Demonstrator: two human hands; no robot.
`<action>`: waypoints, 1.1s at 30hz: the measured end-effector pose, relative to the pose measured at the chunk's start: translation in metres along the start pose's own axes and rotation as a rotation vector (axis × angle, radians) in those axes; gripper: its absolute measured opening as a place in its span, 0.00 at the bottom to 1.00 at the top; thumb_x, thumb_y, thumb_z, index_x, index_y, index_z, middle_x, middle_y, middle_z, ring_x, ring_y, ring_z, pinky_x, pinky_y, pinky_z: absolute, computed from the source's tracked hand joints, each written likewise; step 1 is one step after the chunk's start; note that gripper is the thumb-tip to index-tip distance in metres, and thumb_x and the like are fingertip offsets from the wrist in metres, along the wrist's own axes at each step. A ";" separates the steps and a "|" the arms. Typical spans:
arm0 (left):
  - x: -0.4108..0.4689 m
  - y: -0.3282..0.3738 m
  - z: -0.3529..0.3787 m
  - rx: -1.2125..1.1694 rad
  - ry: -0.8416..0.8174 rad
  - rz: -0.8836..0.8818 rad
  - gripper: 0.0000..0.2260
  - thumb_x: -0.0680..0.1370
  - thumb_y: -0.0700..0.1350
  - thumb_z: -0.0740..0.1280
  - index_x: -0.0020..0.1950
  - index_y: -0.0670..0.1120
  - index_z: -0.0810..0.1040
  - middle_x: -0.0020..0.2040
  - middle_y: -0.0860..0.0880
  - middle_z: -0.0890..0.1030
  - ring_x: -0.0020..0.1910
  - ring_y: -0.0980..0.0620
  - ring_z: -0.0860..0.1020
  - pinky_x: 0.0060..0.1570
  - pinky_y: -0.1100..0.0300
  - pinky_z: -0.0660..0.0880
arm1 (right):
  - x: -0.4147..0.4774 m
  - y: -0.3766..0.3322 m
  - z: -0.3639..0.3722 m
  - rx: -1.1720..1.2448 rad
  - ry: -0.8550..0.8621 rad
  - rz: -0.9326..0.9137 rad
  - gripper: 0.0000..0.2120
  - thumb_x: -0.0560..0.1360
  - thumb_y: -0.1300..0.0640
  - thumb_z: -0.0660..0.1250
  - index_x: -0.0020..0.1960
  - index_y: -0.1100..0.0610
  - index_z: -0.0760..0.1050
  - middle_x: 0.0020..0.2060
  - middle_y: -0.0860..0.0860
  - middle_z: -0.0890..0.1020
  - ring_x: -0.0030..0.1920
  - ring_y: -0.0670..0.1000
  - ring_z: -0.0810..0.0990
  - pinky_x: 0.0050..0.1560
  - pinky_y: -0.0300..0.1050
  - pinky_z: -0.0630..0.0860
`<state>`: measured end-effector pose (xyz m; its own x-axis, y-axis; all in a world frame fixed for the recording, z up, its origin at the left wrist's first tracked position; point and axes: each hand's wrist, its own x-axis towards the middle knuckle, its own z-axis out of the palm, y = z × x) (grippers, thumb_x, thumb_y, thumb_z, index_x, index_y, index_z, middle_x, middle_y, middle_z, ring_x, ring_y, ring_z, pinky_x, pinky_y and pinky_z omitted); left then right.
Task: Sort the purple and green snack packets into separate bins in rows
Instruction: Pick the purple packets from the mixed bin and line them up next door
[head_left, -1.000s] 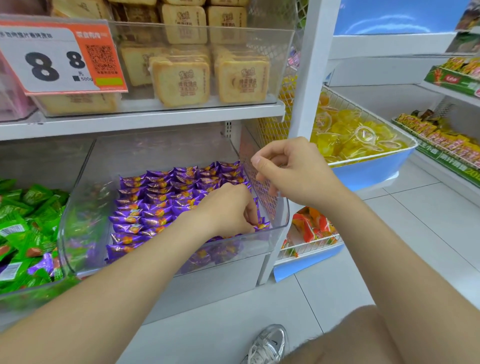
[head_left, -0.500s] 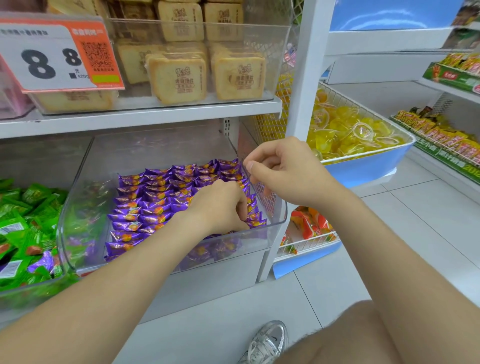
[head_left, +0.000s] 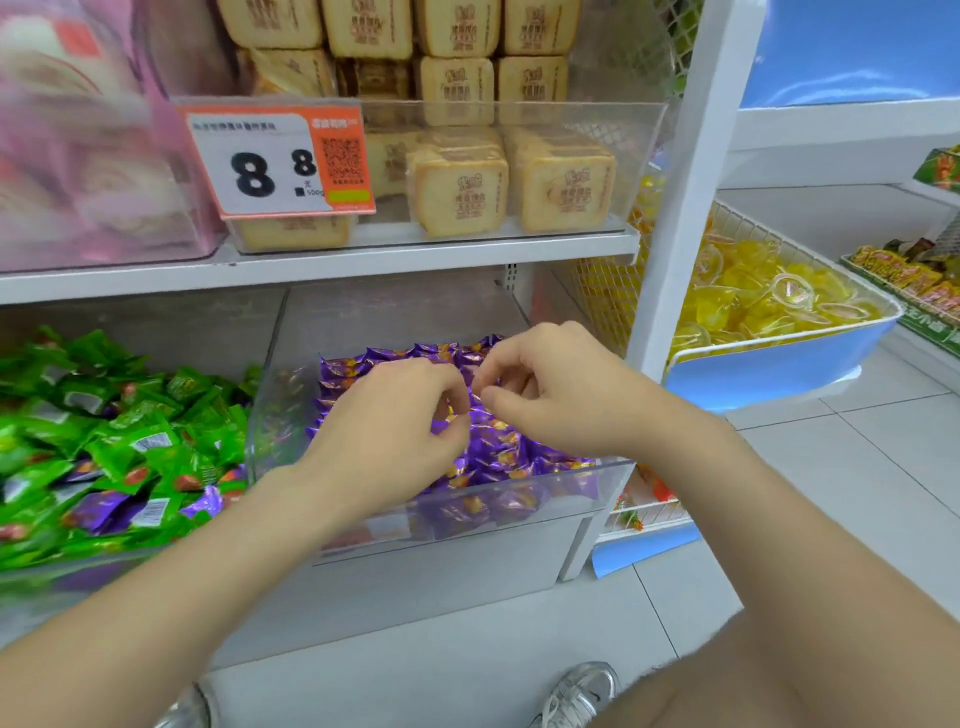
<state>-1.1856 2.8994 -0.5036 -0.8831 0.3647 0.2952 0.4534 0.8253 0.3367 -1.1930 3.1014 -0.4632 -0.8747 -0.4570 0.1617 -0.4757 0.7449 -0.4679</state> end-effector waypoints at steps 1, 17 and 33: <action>-0.012 -0.007 -0.012 0.021 0.043 0.002 0.02 0.76 0.53 0.69 0.47 0.57 0.80 0.41 0.58 0.76 0.43 0.55 0.75 0.47 0.51 0.76 | 0.002 -0.011 0.006 -0.026 -0.019 -0.037 0.08 0.77 0.55 0.67 0.48 0.49 0.85 0.34 0.44 0.85 0.36 0.43 0.81 0.43 0.36 0.74; -0.114 -0.191 -0.114 0.239 -0.318 -0.648 0.11 0.73 0.39 0.66 0.44 0.56 0.81 0.48 0.50 0.84 0.51 0.46 0.83 0.50 0.56 0.80 | 0.065 -0.143 0.120 -0.139 0.002 -0.457 0.16 0.75 0.63 0.64 0.61 0.52 0.79 0.54 0.51 0.76 0.54 0.55 0.75 0.55 0.56 0.76; -0.117 -0.207 -0.097 0.372 -0.378 -0.567 0.18 0.74 0.44 0.77 0.62 0.46 0.78 0.58 0.43 0.76 0.57 0.40 0.79 0.49 0.52 0.76 | 0.126 -0.193 0.174 -0.675 -0.456 -0.322 0.07 0.78 0.65 0.67 0.53 0.56 0.75 0.36 0.50 0.69 0.37 0.59 0.75 0.30 0.46 0.66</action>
<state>-1.1638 2.6442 -0.5209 -0.9796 -0.0892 -0.1800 -0.0914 0.9958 0.0036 -1.1955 2.8152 -0.5032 -0.6342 -0.7371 -0.2335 -0.7731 0.6086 0.1785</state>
